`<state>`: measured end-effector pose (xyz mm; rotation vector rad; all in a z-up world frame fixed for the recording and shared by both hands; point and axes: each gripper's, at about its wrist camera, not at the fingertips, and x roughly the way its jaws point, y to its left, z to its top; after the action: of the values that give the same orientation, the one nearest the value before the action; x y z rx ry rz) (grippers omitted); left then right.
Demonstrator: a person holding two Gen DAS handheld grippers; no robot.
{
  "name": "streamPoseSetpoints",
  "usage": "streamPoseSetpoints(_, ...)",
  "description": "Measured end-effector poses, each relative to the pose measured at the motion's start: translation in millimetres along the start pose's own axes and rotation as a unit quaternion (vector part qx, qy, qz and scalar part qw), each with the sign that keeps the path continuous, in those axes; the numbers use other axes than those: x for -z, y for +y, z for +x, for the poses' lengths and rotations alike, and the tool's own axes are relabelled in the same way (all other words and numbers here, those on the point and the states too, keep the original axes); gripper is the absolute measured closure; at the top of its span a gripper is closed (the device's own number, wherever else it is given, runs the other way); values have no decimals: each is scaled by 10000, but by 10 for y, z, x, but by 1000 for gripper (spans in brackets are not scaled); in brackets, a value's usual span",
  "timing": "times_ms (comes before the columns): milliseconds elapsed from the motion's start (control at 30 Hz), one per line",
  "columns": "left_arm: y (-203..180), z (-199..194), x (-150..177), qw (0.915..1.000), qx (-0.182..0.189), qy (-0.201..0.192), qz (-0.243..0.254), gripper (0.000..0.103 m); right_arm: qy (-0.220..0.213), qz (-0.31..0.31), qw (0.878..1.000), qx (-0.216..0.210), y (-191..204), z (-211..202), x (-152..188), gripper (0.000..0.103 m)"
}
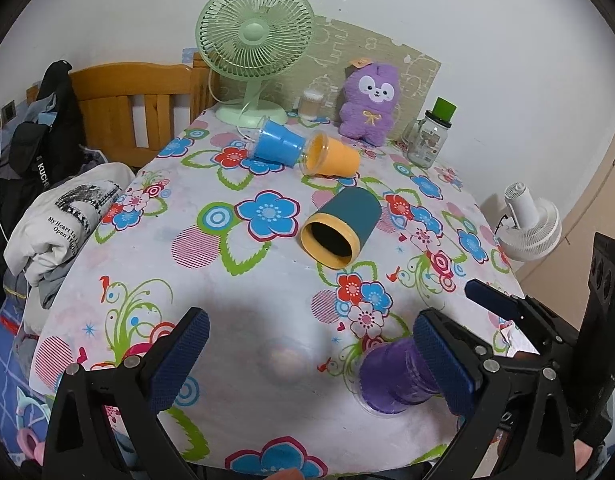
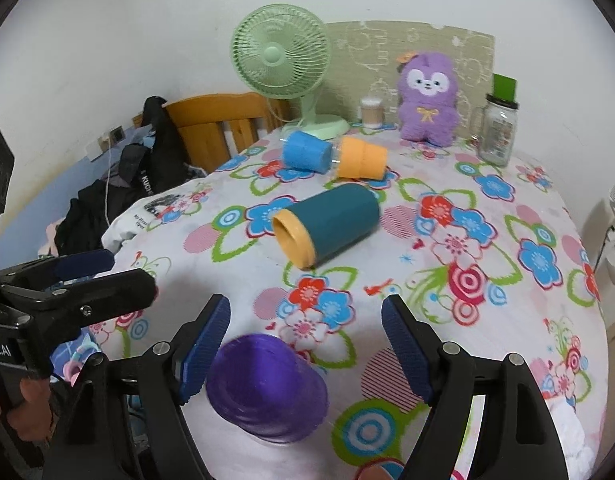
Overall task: Flip cup upside down
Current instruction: 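Set the purple cup on the cloth and open the right gripper, then move the right gripper back to the purple cup and grasp it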
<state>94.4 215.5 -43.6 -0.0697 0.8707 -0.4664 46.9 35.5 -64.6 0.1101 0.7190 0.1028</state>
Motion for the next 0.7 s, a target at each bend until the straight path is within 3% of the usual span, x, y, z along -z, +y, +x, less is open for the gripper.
streamPoseSetpoints(700, -441, 31, 122, 9985, 168, 154, 506, 0, -98, 519, 9983, 250, -459, -315, 200, 22)
